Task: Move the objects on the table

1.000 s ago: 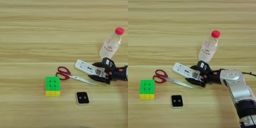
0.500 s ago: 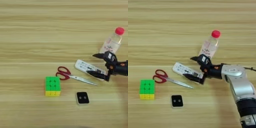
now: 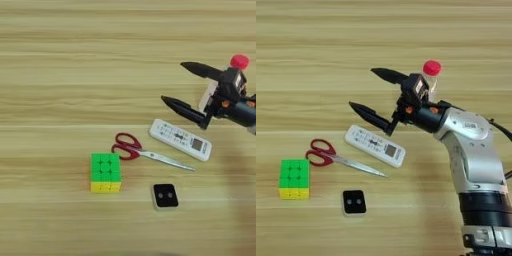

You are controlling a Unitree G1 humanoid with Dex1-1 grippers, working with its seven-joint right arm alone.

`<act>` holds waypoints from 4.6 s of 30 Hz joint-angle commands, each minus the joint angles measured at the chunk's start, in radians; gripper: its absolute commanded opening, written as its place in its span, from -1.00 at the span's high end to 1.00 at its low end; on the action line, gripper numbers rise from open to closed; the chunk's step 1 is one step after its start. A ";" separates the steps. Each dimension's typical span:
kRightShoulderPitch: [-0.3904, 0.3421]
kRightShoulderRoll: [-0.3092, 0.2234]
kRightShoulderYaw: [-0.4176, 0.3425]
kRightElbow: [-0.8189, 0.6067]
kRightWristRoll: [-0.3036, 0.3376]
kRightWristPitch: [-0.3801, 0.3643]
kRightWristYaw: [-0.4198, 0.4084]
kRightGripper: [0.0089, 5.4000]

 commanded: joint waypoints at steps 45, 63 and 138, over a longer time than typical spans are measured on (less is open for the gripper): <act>-0.243 -0.115 -0.158 0.575 -0.071 -0.274 -0.070 -0.99; -0.295 -0.085 -0.075 0.765 -0.208 -0.365 -0.169 -0.66; -0.260 0.580 0.547 0.269 -0.327 0.006 -0.194 -0.20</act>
